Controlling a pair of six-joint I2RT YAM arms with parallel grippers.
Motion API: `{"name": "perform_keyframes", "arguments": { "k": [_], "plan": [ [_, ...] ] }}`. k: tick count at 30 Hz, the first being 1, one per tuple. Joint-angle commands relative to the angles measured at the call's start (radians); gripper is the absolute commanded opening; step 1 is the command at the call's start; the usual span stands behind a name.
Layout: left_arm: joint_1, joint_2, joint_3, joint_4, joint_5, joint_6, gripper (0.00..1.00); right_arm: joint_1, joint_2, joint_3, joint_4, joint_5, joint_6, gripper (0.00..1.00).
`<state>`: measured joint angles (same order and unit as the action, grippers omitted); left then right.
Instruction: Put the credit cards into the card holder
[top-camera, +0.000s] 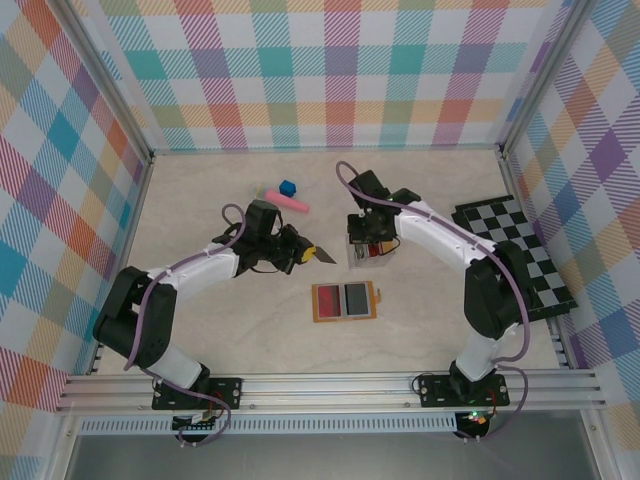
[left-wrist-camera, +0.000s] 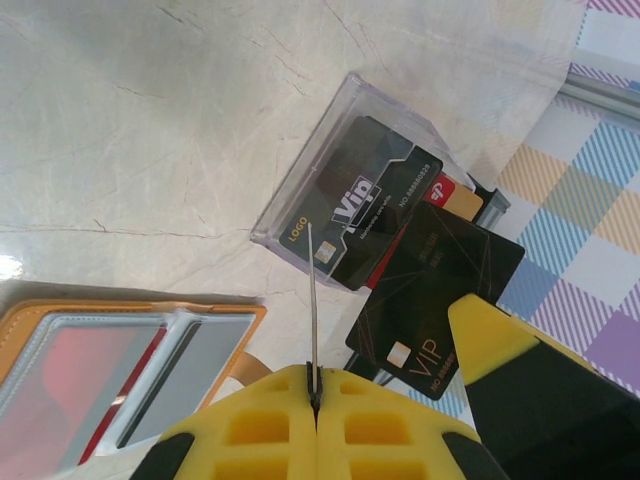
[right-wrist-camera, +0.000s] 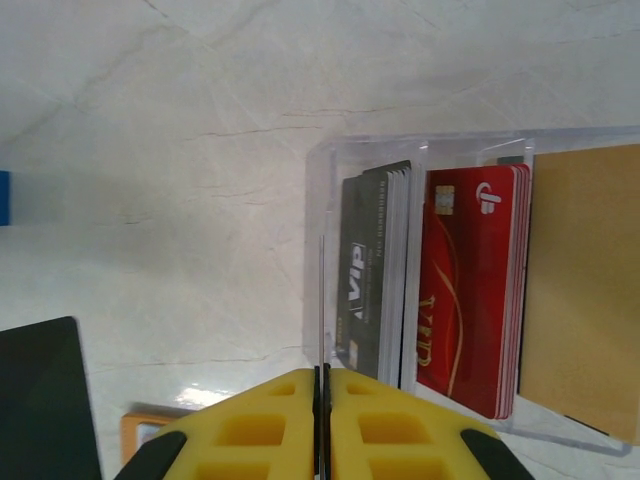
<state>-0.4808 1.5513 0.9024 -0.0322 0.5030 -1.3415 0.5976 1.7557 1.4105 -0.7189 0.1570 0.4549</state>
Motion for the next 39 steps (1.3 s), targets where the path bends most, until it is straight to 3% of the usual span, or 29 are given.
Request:
{"name": "perform_keyframes", "arguments": {
  "k": [1,24,27,32,36,39],
  "plan": [
    [0.009,0.016,0.035,-0.017,0.006,0.038,0.0,0.005,0.028,0.042,-0.028,0.068,-0.005,0.1],
    [0.008,0.042,0.056,0.004,0.048,0.105,0.0,0.005,0.129,0.016,0.099,0.101,0.042,0.11],
    [0.007,0.043,0.055,0.032,0.061,0.122,0.0,0.007,0.116,0.011,0.106,0.07,0.033,0.25],
    [0.007,0.019,0.044,0.094,0.073,0.191,0.0,0.005,0.03,-0.001,0.072,0.052,0.059,0.36],
    [0.005,-0.044,-0.013,0.234,0.058,0.255,0.0,-0.027,-0.122,-0.086,0.112,-0.11,0.11,0.39],
    [0.005,-0.07,-0.045,0.356,0.086,0.316,0.0,-0.108,-0.245,-0.196,0.235,-0.413,0.158,0.4]
  ]
}}
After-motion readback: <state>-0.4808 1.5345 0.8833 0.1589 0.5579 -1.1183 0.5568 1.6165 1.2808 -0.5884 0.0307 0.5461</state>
